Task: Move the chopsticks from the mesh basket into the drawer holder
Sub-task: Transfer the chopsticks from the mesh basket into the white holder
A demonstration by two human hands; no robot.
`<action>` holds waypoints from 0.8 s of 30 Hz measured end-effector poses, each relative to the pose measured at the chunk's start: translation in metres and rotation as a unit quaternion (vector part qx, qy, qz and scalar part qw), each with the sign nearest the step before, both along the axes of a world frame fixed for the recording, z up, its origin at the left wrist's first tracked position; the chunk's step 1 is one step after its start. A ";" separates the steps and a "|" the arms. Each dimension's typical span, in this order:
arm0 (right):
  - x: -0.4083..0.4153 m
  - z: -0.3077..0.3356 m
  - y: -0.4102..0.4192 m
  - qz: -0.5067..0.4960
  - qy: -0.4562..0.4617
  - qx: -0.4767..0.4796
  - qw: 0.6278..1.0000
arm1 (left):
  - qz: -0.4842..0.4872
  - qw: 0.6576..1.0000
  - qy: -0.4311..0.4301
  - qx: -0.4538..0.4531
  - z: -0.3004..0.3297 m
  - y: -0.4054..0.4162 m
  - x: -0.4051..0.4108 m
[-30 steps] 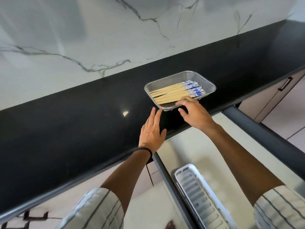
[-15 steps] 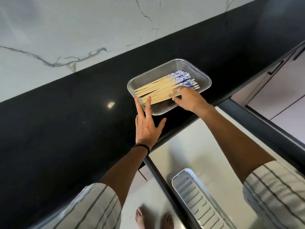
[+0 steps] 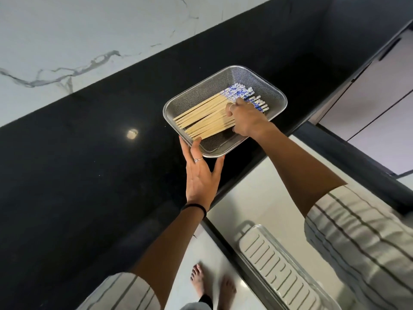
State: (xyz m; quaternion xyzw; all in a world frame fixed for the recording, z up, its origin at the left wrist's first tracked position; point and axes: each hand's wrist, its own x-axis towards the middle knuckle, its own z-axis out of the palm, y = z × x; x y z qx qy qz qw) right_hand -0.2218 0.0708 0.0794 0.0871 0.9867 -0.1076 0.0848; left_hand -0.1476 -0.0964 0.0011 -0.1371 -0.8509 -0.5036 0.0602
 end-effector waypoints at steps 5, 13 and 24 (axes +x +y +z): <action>-0.003 0.001 -0.002 0.024 0.007 0.038 0.999 | -0.009 1.000 0.011 0.007 -0.002 -0.001 -0.001; -0.004 0.003 -0.003 0.076 0.016 0.111 0.991 | -0.008 1.000 0.017 0.007 -0.002 -0.002 -0.001; 0.004 0.010 0.000 0.116 0.027 0.154 0.981 | -0.004 0.999 0.047 0.007 -0.002 -0.007 0.004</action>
